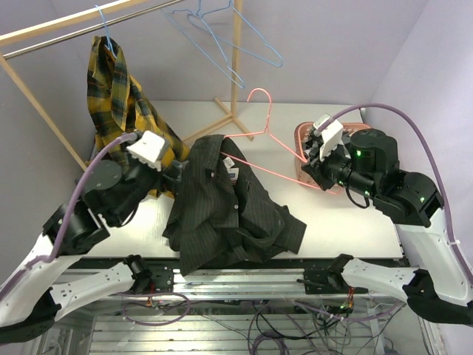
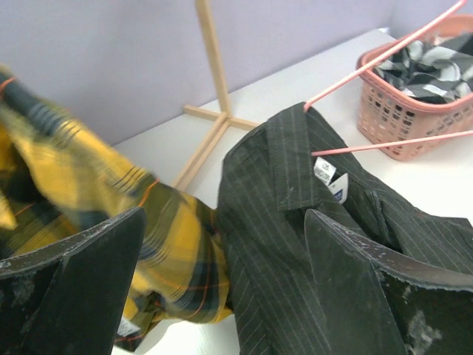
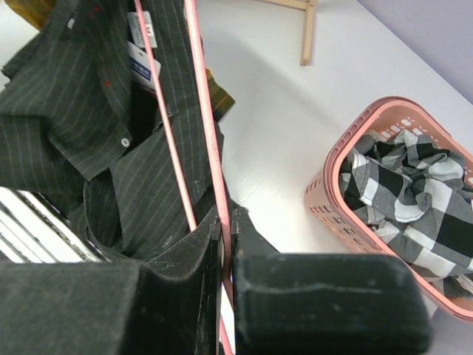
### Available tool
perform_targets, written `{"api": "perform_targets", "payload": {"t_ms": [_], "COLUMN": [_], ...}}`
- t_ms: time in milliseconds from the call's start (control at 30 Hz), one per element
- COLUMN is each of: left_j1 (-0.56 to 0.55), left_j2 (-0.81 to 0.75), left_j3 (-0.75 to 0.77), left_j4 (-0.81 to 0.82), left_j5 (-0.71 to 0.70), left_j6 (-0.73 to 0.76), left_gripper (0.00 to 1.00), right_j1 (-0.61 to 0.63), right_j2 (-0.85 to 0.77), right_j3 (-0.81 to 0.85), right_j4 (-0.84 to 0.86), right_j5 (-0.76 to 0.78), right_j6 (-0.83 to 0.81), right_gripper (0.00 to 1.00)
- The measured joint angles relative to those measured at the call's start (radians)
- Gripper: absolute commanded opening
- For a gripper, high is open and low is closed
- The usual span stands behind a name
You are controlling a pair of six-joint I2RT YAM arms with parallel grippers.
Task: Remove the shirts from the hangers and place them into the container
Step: Remove the shirt from the hanger.
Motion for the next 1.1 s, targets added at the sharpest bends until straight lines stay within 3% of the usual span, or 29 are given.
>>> {"api": "perform_targets", "payload": {"t_ms": [267,300,367,500,633,867,1100], "left_j1": [0.000,0.000,0.000,0.000,0.000,0.000,0.000], "left_j2": [-0.137,-0.149,-0.166,-0.171,-0.131,-0.039,-0.094], "left_j3": [-0.053,-0.059,-0.064,-0.064,-0.063,-0.060,-0.088], "left_j4": [-0.045,-0.050,-0.055,-0.059,-0.064,-0.108,-0.113], "left_j5": [-0.121,-0.132,-0.151,-0.175,-0.180,-0.199,-0.227], "left_j6": [-0.024,-0.027,-0.029,-0.024,-0.016,-0.012,-0.010], "left_gripper": [0.99,0.93,0.67,0.40,0.35,0.38,0.39], "right_j1": [0.000,0.000,0.000,0.001,0.001,0.001,0.001], "right_j2": [0.061,0.067,0.077,0.092,0.113,0.136,0.112], "right_j3": [0.142,0.158,0.179,0.169,0.124,0.145,0.162], "right_j4": [-0.066,-0.075,-0.092,-0.121,-0.158,-0.207,-0.208], "right_j5": [-0.023,-0.023,-0.024,-0.031,-0.040,-0.024,-0.031], "right_j6": [0.016,0.021,0.035,0.070,0.106,0.157,0.183], "right_gripper": [0.00,0.00,0.00,0.00,0.00,0.00,0.00]}}
